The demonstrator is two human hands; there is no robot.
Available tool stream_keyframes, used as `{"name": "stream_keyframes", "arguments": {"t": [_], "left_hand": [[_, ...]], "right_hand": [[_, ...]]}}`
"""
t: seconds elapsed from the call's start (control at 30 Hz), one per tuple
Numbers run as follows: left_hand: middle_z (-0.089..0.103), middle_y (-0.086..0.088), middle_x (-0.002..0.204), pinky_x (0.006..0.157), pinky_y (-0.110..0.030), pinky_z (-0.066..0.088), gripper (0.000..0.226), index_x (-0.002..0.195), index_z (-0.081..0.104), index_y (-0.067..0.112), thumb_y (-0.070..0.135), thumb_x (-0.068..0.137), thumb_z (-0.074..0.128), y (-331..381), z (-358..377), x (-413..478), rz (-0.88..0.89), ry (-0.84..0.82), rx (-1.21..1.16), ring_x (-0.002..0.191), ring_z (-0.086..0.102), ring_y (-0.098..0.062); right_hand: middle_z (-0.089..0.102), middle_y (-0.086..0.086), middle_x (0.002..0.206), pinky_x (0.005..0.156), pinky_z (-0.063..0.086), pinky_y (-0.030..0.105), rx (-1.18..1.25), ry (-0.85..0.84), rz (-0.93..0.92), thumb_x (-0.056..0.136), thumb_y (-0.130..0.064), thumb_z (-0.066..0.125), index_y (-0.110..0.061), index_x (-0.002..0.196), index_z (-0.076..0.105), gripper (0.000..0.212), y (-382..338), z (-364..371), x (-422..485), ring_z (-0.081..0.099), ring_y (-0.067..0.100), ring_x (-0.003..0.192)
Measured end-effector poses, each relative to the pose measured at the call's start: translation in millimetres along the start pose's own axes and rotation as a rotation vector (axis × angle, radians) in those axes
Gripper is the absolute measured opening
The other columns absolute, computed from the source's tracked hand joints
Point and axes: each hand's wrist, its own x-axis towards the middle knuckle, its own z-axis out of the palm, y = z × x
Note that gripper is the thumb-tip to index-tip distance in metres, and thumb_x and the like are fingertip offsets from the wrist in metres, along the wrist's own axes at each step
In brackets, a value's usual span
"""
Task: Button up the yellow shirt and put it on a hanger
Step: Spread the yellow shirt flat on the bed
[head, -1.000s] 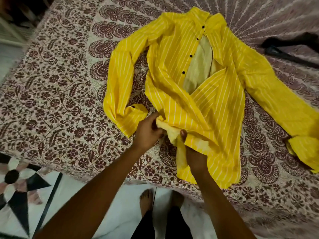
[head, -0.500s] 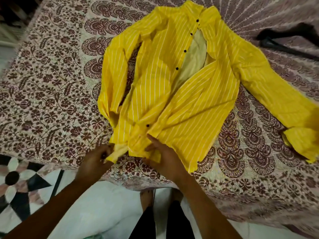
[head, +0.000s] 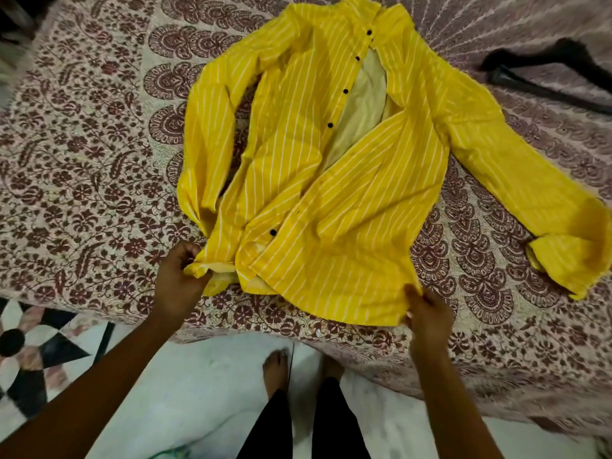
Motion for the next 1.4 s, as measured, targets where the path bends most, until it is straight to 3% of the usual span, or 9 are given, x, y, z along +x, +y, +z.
{"name": "stream_keyframes", "arguments": {"t": [0.13, 0.33, 0.5, 0.63, 0.73, 0.9, 1.1, 1.27, 1.4], "left_hand": [[0.056, 0.013, 0.059, 0.049, -0.015, 0.038, 0.023, 0.067, 0.050, 0.028, 0.031, 0.058, 0.072, 1.3, -3.2, -6.9, -0.012, -0.215, -0.006, 0.052, 0.046, 0.002], [0.057, 0.012, 0.051, 0.050, -0.006, 0.041, 0.039, 0.066, 0.051, 0.008, -0.023, 0.056, 0.072, 4.5, -12.3, -11.6, -0.118, -0.374, 0.020, 0.047, 0.049, 0.005], [0.050, -0.006, 0.064, 0.052, -0.029, 0.036, 0.041, 0.065, 0.048, 0.027, -0.012, 0.056, 0.057, -23.4, -36.5, -18.5, 0.105, -0.199, 0.547, 0.057, 0.043, -0.009], [0.041, 0.006, 0.066, 0.051, -0.031, 0.039, 0.042, 0.070, 0.040, 0.036, 0.004, 0.058, 0.064, -39.6, -38.4, -18.6, 0.165, -0.429, 0.933, 0.061, 0.047, -0.021], [0.045, 0.007, 0.062, 0.056, -0.029, 0.040, 0.040, 0.074, 0.043, 0.050, 0.060, 0.050, 0.072, -37.7, -42.3, -14.2, -0.028, -0.664, 0.833, 0.059, 0.049, -0.012], [0.056, 0.002, 0.084, 0.071, -0.030, 0.042, 0.047, 0.085, 0.056, 0.025, 0.064, 0.059, 0.062, -22.7, -6.8, -22.4, 0.321, -0.294, 0.833, 0.080, 0.048, -0.013], [0.059, -0.008, 0.079, 0.061, -0.040, 0.051, 0.034, 0.075, 0.061, 0.018, 0.020, 0.053, 0.087, -31.1, 7.6, -15.5, 0.272, -0.427, 1.056, 0.074, 0.060, -0.033], [0.062, -0.010, 0.079, 0.060, -0.041, 0.052, 0.026, 0.079, 0.058, 0.013, 0.013, 0.065, 0.080, -32.4, -9.0, -6.8, 0.314, -0.372, 0.997, 0.073, 0.062, -0.033], [0.065, -0.011, 0.090, 0.064, -0.040, 0.052, 0.044, 0.093, 0.054, 0.019, 0.019, 0.060, 0.083, -40.6, -6.0, -12.0, 0.241, -0.432, 1.025, 0.079, 0.062, -0.035]], "right_hand": [[0.050, -0.009, 0.052, 0.044, 0.035, 0.021, 0.147, 0.235, -0.005, 0.091, -0.011, 0.056, -0.018, 0.066, 0.050, 0.026, 0.0, -55.2, 9.4, 0.044, 0.007, 0.046], [0.054, 0.020, 0.071, 0.057, 0.041, 0.025, -0.018, 0.402, -0.007, 0.096, -0.021, 0.050, 0.005, 0.099, 0.062, 0.029, 14.9, -96.0, 5.2, 0.053, 0.004, 0.059], [0.063, 0.029, 0.083, 0.069, 0.042, 0.042, -0.210, 0.400, -0.083, 0.082, -0.050, 0.037, 0.005, 0.095, 0.064, 0.062, 29.0, -83.0, 4.0, 0.060, 0.043, 0.079], [0.062, 0.033, 0.104, 0.073, 0.038, 0.037, -0.328, 0.491, 0.011, 0.094, -0.027, 0.045, 0.004, 0.109, 0.062, 0.039, 18.3, -71.1, 0.3, 0.057, 0.046, 0.096], [0.051, 0.028, 0.124, 0.088, 0.042, 0.049, -0.546, 0.564, 0.023, 0.089, -0.015, 0.055, -0.008, 0.125, 0.052, 0.037, 7.8, -64.2, 1.7, 0.049, 0.044, 0.110], [0.058, 0.008, 0.110, 0.080, 0.050, 0.047, -0.412, 0.032, -0.510, 0.080, -0.026, 0.071, -0.013, 0.112, 0.060, 0.036, -12.9, 20.3, -44.8, 0.057, 0.025, 0.092], [0.062, 0.007, 0.084, 0.059, 0.049, 0.035, -0.953, -0.296, -0.620, 0.058, -0.076, 0.053, -0.015, 0.087, 0.063, 0.069, -4.3, 121.1, -96.5, 0.061, 0.031, 0.076], [0.065, 0.011, 0.104, 0.074, 0.043, 0.033, -0.811, -0.321, -0.261, 0.089, -0.017, 0.050, -0.010, 0.102, 0.062, 0.019, -6.5, 129.8, -71.2, 0.060, 0.033, 0.100], [0.066, 0.012, 0.102, 0.073, 0.045, 0.035, -0.481, -0.388, -0.097, 0.087, -0.028, 0.060, -0.008, 0.100, 0.057, 0.024, -7.5, 116.3, -62.3, 0.060, 0.032, 0.099]]}}
